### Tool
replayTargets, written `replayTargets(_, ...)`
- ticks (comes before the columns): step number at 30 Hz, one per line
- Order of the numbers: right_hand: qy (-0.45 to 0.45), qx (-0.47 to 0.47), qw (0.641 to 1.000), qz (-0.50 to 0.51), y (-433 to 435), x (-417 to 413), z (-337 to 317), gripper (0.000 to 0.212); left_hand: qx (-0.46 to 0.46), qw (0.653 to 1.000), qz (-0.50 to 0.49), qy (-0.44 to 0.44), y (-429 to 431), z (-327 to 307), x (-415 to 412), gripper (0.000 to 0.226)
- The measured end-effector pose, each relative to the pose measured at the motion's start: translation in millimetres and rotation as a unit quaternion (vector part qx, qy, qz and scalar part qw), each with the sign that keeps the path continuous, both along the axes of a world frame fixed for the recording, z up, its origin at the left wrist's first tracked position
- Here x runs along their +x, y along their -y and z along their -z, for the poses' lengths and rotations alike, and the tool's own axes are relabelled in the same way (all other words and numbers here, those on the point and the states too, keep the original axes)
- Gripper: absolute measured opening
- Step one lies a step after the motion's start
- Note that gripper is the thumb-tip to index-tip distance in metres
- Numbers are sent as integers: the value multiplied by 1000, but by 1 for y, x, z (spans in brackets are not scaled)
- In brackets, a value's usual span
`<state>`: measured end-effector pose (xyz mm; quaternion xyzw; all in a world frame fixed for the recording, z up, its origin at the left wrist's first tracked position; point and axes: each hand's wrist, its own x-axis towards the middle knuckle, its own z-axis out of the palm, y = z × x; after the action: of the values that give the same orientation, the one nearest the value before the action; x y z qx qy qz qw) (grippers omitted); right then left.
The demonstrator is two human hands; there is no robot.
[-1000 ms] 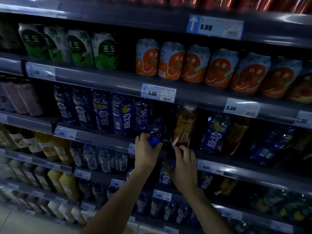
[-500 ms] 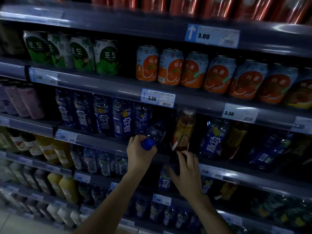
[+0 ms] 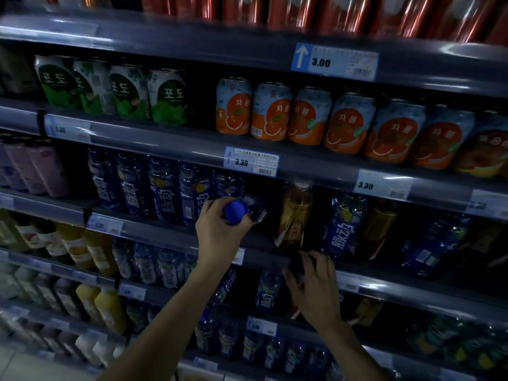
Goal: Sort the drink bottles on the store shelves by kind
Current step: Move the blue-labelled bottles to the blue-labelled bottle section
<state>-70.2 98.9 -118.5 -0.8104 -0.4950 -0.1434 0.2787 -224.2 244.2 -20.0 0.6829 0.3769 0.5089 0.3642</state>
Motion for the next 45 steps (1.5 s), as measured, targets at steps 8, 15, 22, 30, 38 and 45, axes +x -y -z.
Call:
replayTargets(8, -15, 4, 1000, -12, 3, 0, -5, 62, -29, 991, -4, 129, 2, -15, 13, 38)
replayTargets(15, -17, -1, 1000, -16, 3, 1, -4, 64, -30, 975, -20, 221, -2, -21, 22, 40)
replayTargets(22, -25, 5, 999, -22, 2, 2, -1, 61, -54, 968, -18, 244, -13, -20, 43, 43)
replayTargets(30, -17, 9, 999, -29, 2, 6, 4, 57, -82, 974, 10, 212, -22, -6, 68, 46)
replayTargets(38, -11, 14, 999, -36, 3, 9, 6, 55, -107, 977, 32, 182, -32, 7, 91, 78)
replayTargets(45, -25, 8, 999, -33, 3, 9, 4, 60, -83, 991, 70, 79, -41, 39, 87, 78)
